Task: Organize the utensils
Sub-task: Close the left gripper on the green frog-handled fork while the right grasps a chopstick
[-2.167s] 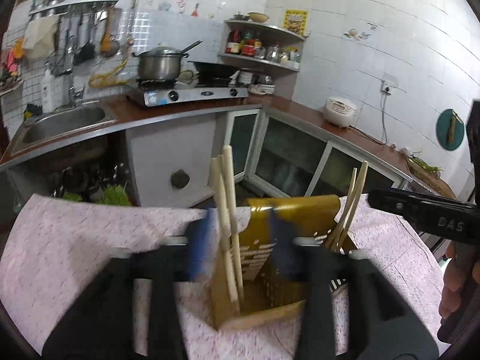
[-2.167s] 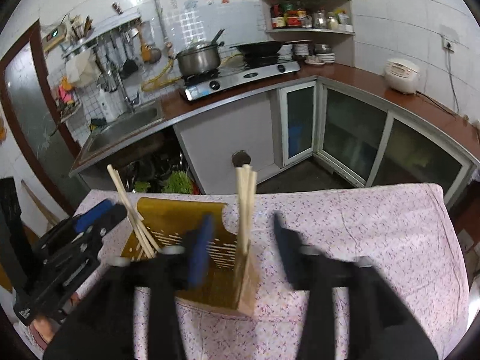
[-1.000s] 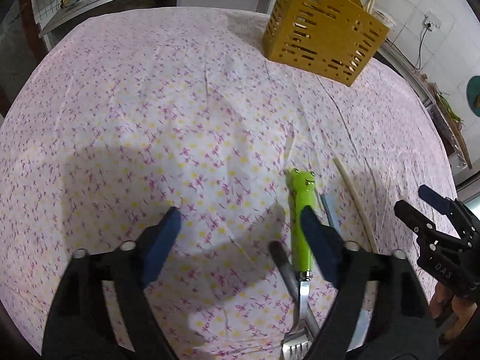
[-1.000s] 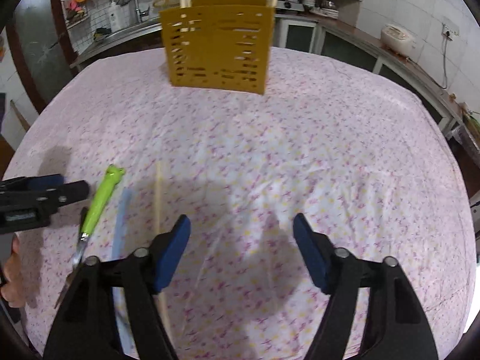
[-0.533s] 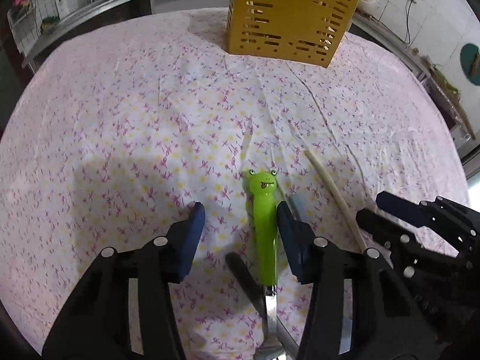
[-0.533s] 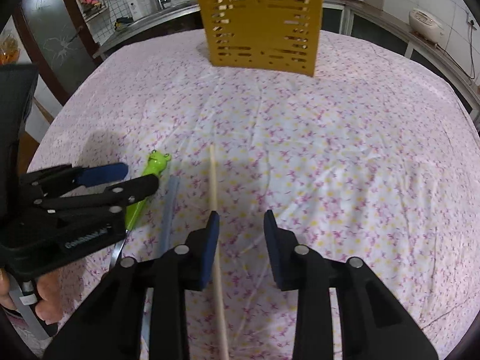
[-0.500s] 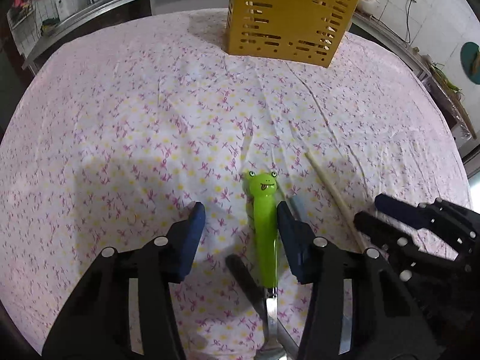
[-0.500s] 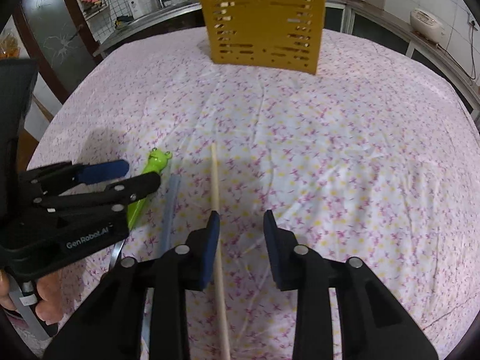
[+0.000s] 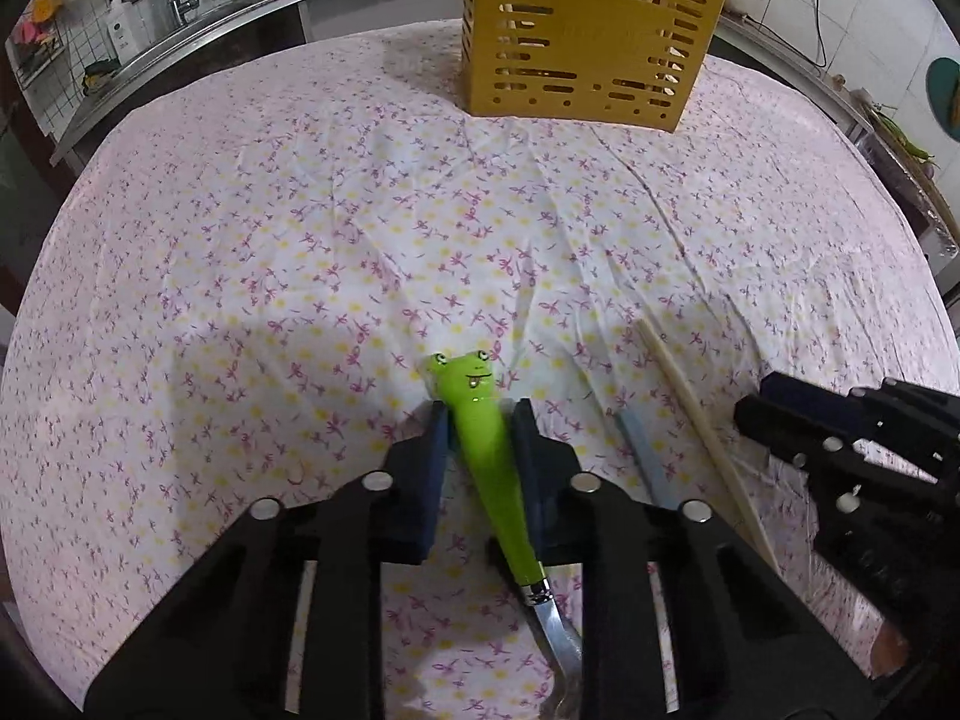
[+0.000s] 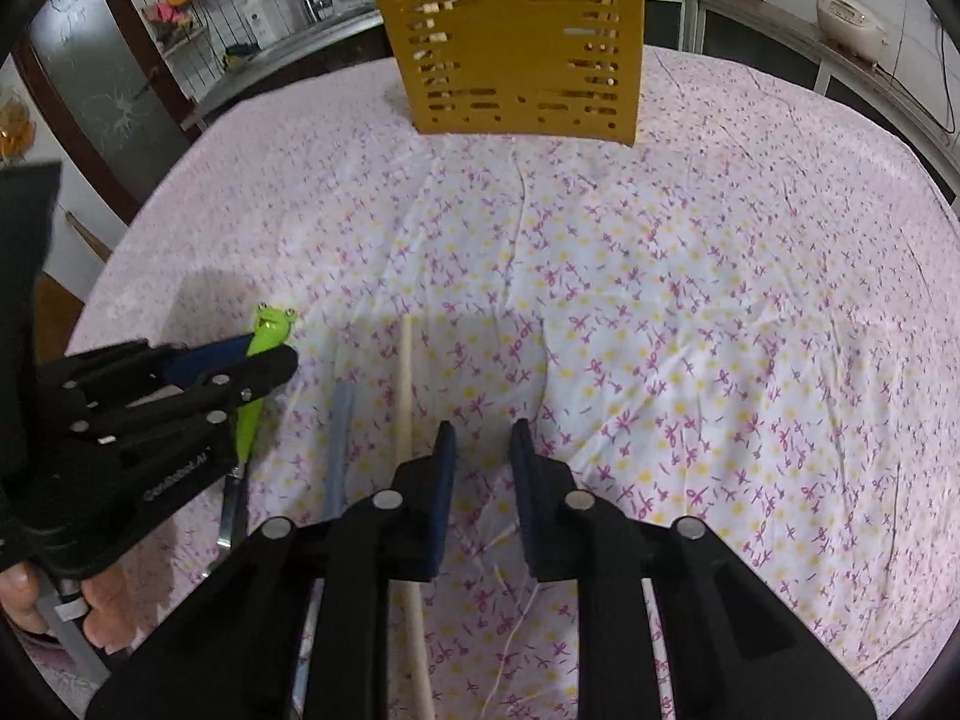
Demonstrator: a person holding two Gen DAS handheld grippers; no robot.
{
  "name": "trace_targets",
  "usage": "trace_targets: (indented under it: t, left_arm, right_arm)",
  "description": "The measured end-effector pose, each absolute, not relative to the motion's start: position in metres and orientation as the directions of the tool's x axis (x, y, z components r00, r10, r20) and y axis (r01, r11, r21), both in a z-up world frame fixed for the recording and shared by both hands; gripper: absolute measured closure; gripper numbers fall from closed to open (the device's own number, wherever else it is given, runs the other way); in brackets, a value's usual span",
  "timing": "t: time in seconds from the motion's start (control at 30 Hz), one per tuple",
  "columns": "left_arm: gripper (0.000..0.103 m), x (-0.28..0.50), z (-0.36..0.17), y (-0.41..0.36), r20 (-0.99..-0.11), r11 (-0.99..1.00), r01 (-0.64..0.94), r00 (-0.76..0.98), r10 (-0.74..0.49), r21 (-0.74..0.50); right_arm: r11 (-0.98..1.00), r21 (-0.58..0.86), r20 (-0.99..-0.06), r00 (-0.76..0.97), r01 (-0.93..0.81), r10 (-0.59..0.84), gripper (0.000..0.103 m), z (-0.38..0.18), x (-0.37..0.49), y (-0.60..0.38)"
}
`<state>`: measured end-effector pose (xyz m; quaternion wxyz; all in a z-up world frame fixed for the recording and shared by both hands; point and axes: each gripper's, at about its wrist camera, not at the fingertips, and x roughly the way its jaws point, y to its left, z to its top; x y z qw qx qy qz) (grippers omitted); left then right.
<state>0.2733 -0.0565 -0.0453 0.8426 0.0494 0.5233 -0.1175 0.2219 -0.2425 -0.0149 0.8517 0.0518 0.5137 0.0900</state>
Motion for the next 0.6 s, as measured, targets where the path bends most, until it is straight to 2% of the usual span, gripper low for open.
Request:
trace_targets:
  t: [0.07, 0.5, 0.6]
  left_arm:
    - [0.087, 0.273, -0.045, -0.052, -0.894, 0.966, 0.254, 0.420, -0.154, -0.047]
    - [0.087, 0.267, -0.040, -0.032, -0.897, 0.965, 0.247, 0.400, -0.189, -0.093]
    - [0.087, 0.268, -0.041, -0.030, -0.897, 0.964, 0.246, 0.397, -0.197, -0.103]
  right_arm:
    - [0.978, 0.177, -0.856, 0.472, -0.111, 0.209, 0.083, -0.009, 0.221, -0.240]
    - [0.970, 0.199, -0.871, 0.428, -0.142, 0.241, 0.083, -0.021, 0.231, -0.221]
    - [0.975, 0.162, -0.878, 0.429, -0.150, 0.212, 0.087, -0.023, 0.233, -0.216]
